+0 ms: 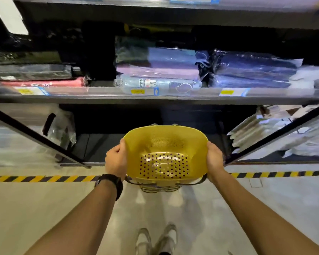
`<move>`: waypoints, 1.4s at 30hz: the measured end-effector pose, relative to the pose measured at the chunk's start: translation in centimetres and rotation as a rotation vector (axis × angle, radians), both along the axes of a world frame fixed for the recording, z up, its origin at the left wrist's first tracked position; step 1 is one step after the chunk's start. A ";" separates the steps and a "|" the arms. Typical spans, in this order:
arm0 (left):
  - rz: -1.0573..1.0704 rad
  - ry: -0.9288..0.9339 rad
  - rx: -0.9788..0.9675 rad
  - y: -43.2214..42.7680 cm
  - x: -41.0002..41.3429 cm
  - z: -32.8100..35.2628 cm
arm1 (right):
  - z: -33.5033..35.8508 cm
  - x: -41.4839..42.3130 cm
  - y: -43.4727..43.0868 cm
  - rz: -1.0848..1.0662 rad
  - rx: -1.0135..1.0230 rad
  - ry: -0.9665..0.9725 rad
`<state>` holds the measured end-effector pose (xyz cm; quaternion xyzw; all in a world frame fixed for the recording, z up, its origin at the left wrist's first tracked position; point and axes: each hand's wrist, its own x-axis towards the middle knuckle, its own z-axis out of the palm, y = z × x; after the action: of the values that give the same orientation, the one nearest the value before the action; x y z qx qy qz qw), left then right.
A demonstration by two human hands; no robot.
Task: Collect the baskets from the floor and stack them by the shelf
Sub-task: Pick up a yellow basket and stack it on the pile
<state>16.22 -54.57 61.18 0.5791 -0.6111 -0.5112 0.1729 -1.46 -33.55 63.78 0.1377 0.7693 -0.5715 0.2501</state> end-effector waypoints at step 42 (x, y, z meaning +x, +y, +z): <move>0.187 -0.293 0.015 -0.3 -4.1 -30.2 | -29.7 -3.9 -2.3 -0.238 -0.394 -0.434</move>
<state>12.15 -54.86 31.03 0.7031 -0.5693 -0.4074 0.1247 -5.35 -35.86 34.07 0.2945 0.5510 -0.6920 0.3617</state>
